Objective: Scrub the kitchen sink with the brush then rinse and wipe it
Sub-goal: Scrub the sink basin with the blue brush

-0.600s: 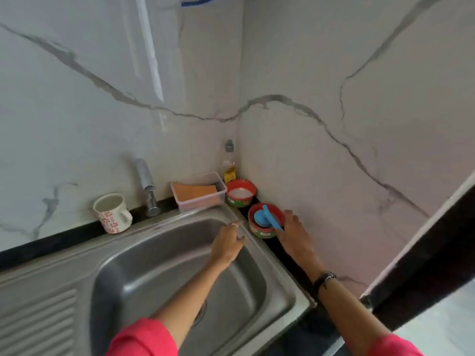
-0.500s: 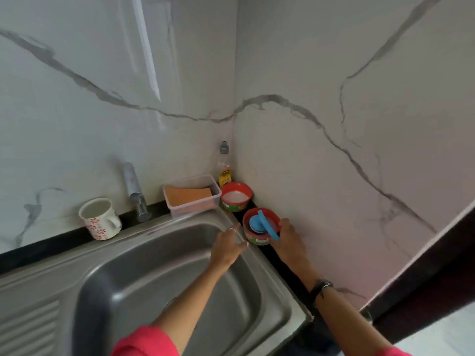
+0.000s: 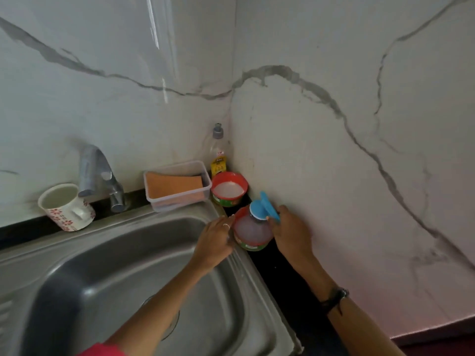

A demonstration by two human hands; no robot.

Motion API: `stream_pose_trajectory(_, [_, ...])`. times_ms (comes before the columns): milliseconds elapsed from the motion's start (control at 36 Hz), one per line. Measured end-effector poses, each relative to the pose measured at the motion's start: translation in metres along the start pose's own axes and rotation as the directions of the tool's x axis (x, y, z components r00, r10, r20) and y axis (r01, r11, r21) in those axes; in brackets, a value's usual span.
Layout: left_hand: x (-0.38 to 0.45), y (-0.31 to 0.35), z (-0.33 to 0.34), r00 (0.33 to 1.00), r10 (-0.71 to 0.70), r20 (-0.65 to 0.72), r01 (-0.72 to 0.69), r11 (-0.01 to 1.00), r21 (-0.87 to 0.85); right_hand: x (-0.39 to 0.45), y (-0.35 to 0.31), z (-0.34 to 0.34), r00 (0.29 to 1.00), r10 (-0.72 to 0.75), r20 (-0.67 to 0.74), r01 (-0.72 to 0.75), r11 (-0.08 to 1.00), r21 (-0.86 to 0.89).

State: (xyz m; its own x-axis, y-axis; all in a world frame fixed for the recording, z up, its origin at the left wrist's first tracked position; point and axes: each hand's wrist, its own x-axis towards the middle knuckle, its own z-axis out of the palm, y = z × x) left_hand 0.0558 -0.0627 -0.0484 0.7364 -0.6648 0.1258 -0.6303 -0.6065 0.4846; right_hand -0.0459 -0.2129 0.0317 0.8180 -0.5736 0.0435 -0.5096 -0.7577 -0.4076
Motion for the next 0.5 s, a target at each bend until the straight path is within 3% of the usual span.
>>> stream_pose_trajectory(139, [0.007, -0.006, -0.004, 0.995, -0.098, -0.005, 0.098, 0.994, -0.039, 0.006, 0.008, -0.004, 0.998, -0.037, 0.042, 0.037, 0.999, 0.002])
stream_pose_trajectory(278, [0.02, -0.011, -0.011, 0.947, -0.314, -0.062, 0.288, 0.92, -0.268, 0.011, 0.011, 0.001, 0.999, -0.037, 0.002, 0.037, 0.995, 0.095])
stream_pose_trajectory(417, [0.04, -0.019, -0.017, 0.925, -0.364, -0.106, 0.288, 0.857, -0.427, 0.033, -0.013, 0.005, 0.996, -0.04, -0.084, 0.059, 0.969, 0.238])
stream_pose_trajectory(500, [0.052, -0.017, -0.021, 0.919, -0.382, -0.099, 0.306, 0.848, -0.433, 0.057, -0.033, 0.006, 0.996, -0.069, -0.062, 0.086, 0.932, 0.352])
